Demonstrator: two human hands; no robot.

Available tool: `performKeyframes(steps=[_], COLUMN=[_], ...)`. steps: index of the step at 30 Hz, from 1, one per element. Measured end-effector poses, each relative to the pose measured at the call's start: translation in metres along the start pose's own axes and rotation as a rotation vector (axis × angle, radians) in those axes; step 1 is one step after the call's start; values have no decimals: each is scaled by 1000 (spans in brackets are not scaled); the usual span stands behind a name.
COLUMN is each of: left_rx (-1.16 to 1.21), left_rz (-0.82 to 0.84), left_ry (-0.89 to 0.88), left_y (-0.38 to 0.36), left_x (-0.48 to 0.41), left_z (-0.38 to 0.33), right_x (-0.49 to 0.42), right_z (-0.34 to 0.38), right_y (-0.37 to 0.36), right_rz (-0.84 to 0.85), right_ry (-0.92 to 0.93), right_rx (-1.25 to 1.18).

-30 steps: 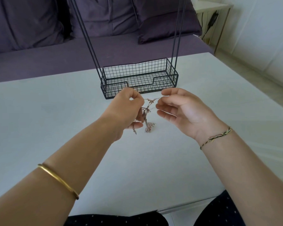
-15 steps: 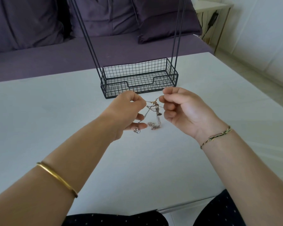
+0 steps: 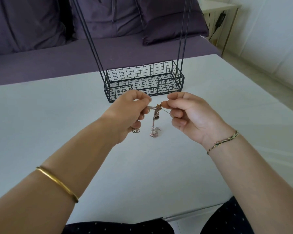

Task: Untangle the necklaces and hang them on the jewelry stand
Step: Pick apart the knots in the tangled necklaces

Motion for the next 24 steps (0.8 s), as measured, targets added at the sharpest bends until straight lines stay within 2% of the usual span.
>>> performKeyframes(steps=[6, 10, 15, 20, 24], left_rx=[-270, -310, -181, 80, 148], left_rz=[57, 36, -62, -52, -65], left_ry=[-33, -80, -58, -34, -81], left_y=[-4, -6, 2, 7, 3], left_x=[0, 0, -1, -3, -3], left_z=[-6, -8, -2, 5, 2], right_x=[0, 0, 0, 0, 1], right_z=[1, 1, 1, -4, -6], right_y=[3, 0, 0, 1, 1], right_rz=[-6, 13, 16, -4, -14], right_ry=[10, 14, 8, -46, -75], right_rx=[-53, -88, -94, -35, 46])
Point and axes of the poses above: each hand's wrist, its own x-axis away from the middle knuckle, its own y-axis out of the back of the hand, z = x × y, the point moved 6 cm from there along -x, towards the middle knuckle, and after that the axes turned 15 degrees about z, right-handed, at the moved point
